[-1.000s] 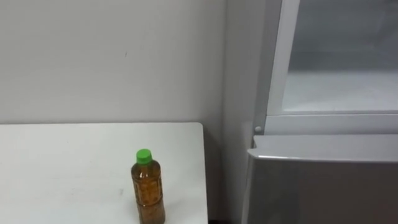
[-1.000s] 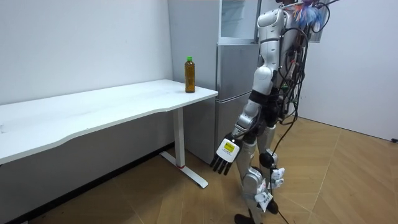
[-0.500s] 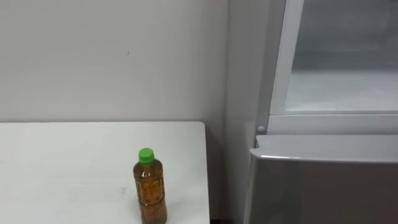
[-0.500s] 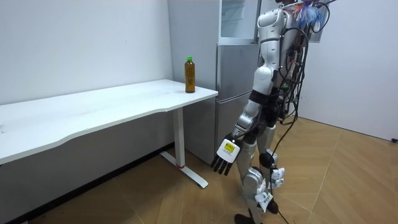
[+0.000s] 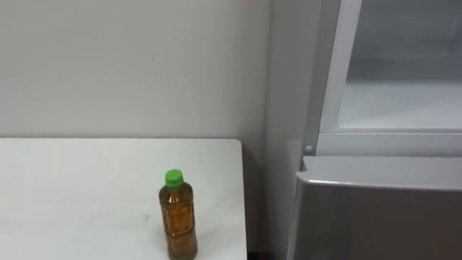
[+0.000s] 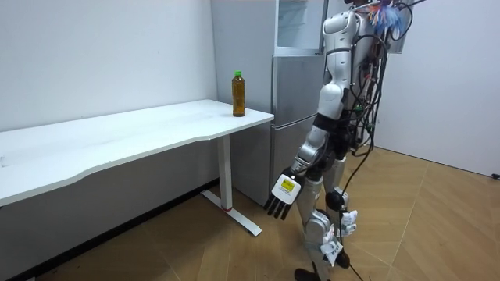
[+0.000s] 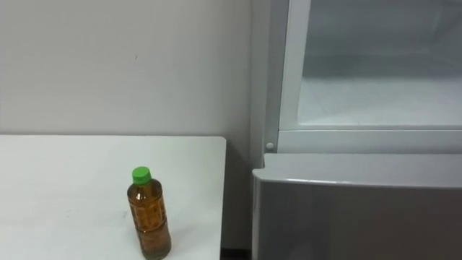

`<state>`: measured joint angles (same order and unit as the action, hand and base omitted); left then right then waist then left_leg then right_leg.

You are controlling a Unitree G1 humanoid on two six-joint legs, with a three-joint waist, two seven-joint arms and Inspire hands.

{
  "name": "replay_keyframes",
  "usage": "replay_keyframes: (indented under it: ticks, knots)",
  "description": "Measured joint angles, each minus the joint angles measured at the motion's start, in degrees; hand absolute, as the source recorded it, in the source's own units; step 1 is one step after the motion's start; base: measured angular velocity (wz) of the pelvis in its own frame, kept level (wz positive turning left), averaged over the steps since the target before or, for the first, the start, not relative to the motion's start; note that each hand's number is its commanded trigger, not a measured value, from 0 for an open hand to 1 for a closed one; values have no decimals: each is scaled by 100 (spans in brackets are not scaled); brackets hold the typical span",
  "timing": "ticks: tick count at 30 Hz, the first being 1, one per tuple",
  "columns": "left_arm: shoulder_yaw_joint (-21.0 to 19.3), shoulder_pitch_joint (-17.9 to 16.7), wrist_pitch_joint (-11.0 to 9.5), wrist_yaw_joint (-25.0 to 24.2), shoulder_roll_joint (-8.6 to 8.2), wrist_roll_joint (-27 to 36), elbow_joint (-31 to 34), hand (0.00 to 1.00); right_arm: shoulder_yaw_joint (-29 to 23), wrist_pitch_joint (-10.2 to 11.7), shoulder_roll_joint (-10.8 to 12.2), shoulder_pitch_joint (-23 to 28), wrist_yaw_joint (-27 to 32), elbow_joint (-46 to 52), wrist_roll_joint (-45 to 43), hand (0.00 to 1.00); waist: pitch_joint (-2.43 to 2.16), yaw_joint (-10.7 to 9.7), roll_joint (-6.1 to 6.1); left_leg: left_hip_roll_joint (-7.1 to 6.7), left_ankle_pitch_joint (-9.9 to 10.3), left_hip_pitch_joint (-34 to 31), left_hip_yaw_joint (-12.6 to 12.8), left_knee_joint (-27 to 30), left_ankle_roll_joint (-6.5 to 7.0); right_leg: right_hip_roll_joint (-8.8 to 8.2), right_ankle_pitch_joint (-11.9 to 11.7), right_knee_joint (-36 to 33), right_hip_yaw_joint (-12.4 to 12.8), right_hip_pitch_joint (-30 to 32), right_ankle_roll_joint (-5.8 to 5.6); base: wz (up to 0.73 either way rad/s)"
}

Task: Put the bottle in the upper fridge

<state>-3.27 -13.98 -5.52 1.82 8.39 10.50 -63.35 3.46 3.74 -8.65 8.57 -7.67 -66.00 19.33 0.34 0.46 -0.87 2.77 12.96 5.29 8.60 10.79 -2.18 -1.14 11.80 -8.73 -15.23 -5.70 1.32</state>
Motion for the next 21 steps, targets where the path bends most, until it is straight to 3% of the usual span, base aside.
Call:
replay_keyframes:
  ticks: [6, 12, 15, 21]
  knots:
    - [172, 58, -217, 48, 1, 12, 40, 0, 163, 140, 4, -64, 6, 513, -471, 0, -20, 18, -32, -20, -1, -96, -76, 10, 2, -17, -3, -12, -66, 59, -6, 6]
    - [231, 60, -243, 7, 14, -7, 48, 0, 339, 207, 2, 58, -4, 1777, -858, 0, -3, 57, -41, -23, -1, -112, -76, 8, 2, -23, -3, -14, -65, 62, -8, 0]
    - [231, 73, -240, -40, 34, -5, 80, 0, 439, 216, -17, 67, -35, 2187, -870, 0, -18, 107, -36, -26, -1, -162, -76, 13, 2, -28, -5, -16, -73, 74, -11, 1]
    - [222, 105, -202, -145, 73, -118, 197, 0, 440, 189, -23, 245, -197, 3124, -957, 0, 15, 125, -19, -29, 0, -168, -32, 61, 3, -73, -9, -106, -213, 90, -18, 4]
